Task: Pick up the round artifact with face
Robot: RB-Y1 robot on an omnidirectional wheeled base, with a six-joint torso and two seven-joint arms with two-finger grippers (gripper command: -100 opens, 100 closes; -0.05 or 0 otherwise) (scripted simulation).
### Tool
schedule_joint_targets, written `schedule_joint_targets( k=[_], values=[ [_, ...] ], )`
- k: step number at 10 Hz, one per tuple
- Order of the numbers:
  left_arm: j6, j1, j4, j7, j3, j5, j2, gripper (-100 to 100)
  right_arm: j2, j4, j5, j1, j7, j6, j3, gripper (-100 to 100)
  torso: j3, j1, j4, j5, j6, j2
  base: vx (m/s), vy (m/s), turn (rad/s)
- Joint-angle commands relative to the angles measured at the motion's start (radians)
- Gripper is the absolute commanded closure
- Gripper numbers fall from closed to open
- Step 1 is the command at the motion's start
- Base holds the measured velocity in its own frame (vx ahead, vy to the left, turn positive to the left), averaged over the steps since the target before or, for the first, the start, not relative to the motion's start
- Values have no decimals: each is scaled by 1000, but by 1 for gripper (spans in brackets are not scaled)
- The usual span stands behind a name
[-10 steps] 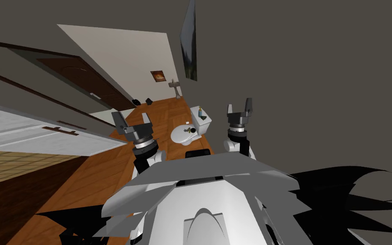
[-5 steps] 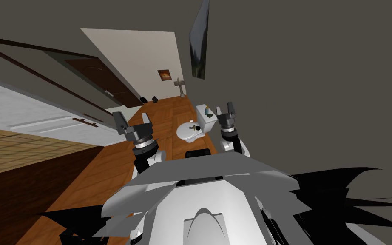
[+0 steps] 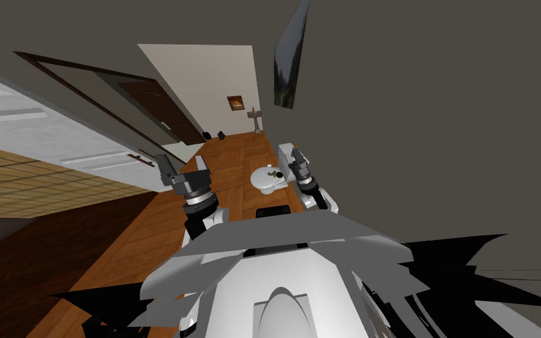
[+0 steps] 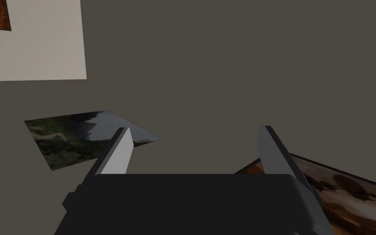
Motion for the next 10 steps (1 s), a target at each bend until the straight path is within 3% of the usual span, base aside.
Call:
schedule_joint_targets(
  k=[1,2,3,4,5,7,8,9,10],
  values=[
    [0,0,0,0,0,0,0,0,-48,38,39,-35,6,0,45,-100,0,0,0,0,0,0,-71,125,146],
    [0,0,0,0,0,0,0,0,-82,66,70,-65,11,-1,72,-100,0,0,0,0,0,1,-78,163,220],
    [0,0,0,0,0,0,0,0,-90,71,74,-65,11,-1,83,-100,1,2,0,0,-1,1,-58,120,64],
    [0,0,0,0,0,0,0,0,-128,106,111,-96,17,-1,121,-100,1,-1,0,0,0,1,-56,115,132],
    [0,0,0,0,0,0,0,0,-135,106,111,-96,17,-1,121,-100,0,-1,0,0,0,1,-34,83,68],
    [0,0,0,0,0,0,0,0,-205,169,182,-156,27,3,191,-100,0,-3,0,-1,0,0,-49,133,212],
    [0,0,0,0,0,0,0,0,-229,184,191,-161,27,3,196,-100,0,1,0,0,0,0,-39,127,55],
    [0,0,0,0,0,0,0,0,-261,224,232,-194,31,6,232,-100,0,-1,0,0,0,0,-37,107,136],
    [0,0,0,0,0,0,0,0,-278,226,233,-194,31,6,232,-100,0,-2,0,-1,0,0,-32,71,72]
  ],
)
